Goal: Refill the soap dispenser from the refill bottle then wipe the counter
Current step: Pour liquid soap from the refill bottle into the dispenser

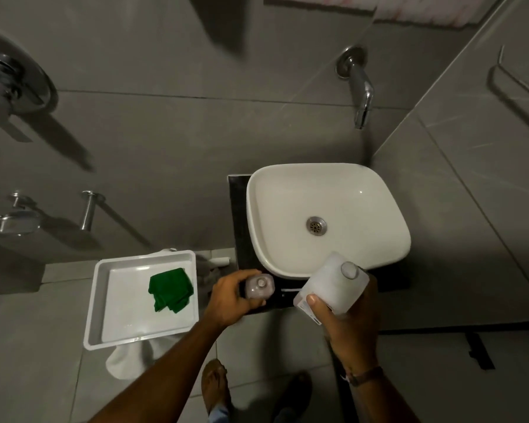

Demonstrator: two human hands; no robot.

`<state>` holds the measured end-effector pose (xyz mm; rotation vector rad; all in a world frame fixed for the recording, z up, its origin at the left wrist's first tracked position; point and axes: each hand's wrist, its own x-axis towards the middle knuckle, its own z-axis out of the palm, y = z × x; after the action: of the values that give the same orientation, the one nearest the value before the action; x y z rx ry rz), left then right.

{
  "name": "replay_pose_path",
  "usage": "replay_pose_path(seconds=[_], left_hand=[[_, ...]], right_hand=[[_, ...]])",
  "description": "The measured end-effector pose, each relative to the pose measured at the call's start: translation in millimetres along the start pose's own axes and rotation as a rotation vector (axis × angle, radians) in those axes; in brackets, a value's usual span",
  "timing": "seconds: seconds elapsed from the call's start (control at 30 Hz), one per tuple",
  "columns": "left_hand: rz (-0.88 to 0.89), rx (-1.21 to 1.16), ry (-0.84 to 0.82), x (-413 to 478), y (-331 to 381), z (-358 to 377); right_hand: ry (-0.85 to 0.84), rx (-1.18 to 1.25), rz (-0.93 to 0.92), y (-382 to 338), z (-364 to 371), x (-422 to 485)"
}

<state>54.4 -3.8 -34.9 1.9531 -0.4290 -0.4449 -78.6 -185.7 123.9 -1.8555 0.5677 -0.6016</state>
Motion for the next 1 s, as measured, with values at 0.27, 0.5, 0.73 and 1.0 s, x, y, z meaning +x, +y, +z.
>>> replay_pose_path(seconds=[0.27, 0.5, 0.73, 1.0], left_hand=[[0.224, -0.190, 0.243, -5.7, 110.7, -100.2], [0.325, -0.111, 0.486, 3.8, 207.8, -197.9], [0.375, -0.094, 0.565, -11.5, 248.5, -246.2], [0.343, -0.053, 0.627, -15.0, 261.3, -260.9]], right_hand=[[-0.085, 0.084, -0.264, -101.5, 16.3, 63.8], [-0.212, -0.185, -0.563, -223.0, 42.6, 134.3], [-0.267, -0.554, -0.846, -295.8, 68.6, 157.2], [-0.285, -0.721, -0.968, -316.9, 81.4, 157.1]])
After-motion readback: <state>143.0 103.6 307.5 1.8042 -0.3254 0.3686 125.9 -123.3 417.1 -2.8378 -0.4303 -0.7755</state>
